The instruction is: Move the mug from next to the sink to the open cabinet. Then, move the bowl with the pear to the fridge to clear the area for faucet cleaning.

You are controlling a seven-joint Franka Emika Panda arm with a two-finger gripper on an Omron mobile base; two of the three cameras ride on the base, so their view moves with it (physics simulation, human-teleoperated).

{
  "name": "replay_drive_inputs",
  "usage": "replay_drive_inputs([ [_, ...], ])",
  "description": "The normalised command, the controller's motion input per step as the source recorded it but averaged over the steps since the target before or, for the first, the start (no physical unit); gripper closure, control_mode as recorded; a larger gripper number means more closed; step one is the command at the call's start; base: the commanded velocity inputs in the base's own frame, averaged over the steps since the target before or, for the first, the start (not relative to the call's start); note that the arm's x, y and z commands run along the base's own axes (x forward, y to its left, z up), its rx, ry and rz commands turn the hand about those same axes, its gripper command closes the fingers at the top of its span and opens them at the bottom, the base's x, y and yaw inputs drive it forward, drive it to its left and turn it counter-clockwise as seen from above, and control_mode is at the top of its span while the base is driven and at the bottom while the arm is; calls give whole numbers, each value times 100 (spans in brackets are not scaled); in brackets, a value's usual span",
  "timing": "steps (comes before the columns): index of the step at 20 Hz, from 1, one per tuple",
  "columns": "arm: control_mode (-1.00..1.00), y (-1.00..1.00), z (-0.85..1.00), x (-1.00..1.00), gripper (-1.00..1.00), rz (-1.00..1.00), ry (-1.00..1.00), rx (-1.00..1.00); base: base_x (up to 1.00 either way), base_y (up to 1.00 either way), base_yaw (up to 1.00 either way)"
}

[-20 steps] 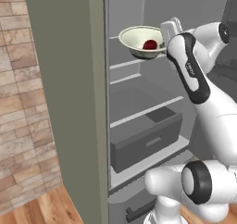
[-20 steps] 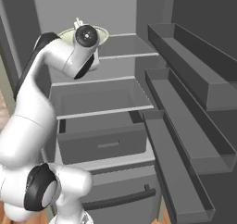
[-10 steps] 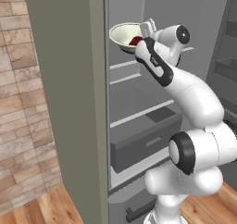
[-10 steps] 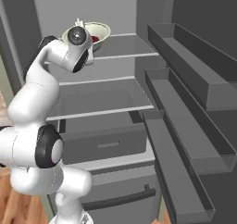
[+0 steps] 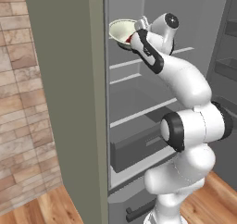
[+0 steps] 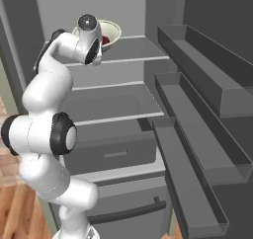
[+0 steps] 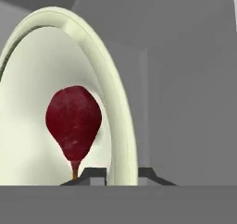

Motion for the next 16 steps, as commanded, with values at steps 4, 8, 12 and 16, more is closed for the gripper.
replay_drive_inputs([
  [4, -100, 0, 0, 16, 100, 0, 11, 1, 0, 0, 0],
  [8, -100, 0, 0, -10, -100, 0, -3, 0, 0, 0, 0],
  [12, -100, -3, 16, -89, -100, 0, -30, 0, 0, 0, 0],
  [16, -100, -7, 4, -100, -100, 0, -33, 3, 0, 0, 0],
])
